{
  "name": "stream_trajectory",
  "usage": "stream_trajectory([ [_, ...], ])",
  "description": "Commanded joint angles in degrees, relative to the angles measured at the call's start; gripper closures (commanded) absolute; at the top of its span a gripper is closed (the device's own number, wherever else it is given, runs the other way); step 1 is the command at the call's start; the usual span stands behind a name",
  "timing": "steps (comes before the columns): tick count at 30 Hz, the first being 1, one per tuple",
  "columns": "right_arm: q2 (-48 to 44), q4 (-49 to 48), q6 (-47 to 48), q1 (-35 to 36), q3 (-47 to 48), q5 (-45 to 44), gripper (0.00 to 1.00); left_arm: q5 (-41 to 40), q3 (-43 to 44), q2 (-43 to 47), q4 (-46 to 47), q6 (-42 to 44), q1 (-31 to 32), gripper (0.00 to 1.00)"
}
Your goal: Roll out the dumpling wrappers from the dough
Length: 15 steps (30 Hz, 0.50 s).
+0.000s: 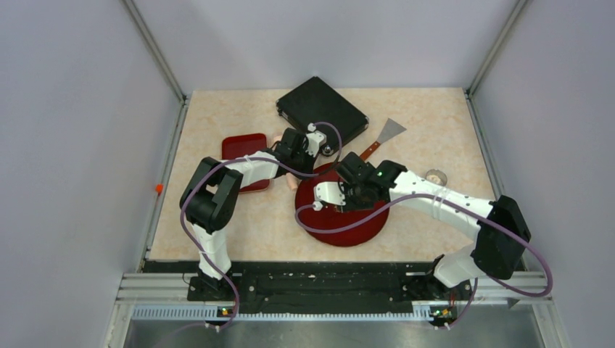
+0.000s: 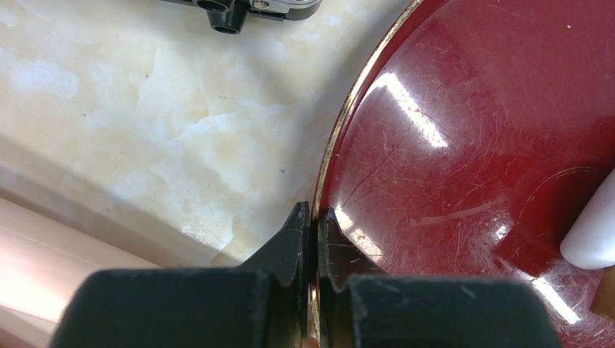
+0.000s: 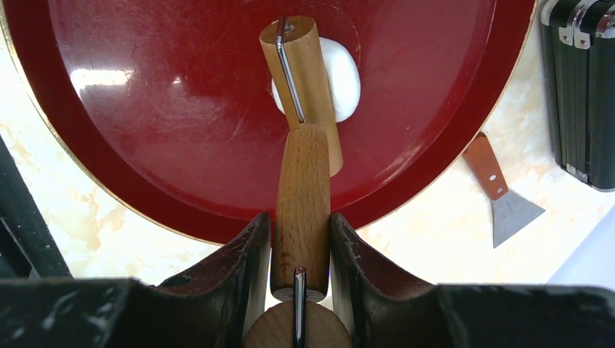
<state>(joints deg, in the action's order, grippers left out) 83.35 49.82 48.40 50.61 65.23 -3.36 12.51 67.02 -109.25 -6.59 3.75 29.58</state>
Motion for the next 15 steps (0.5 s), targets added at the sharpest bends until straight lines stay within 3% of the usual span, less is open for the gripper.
stream_trajectory([
  [1,1.34,9.23,-1.79,2.47,-3.03,11.01,1.0,-7.11,-1.14,0.53,1.76,0.07,-0.55,1.0],
  [15,-1.45,11.67,-1.56,2.46,1.9,9.71,1.0,-6.94,-1.16,0.58,1.8,0.24,-0.53,1.0],
])
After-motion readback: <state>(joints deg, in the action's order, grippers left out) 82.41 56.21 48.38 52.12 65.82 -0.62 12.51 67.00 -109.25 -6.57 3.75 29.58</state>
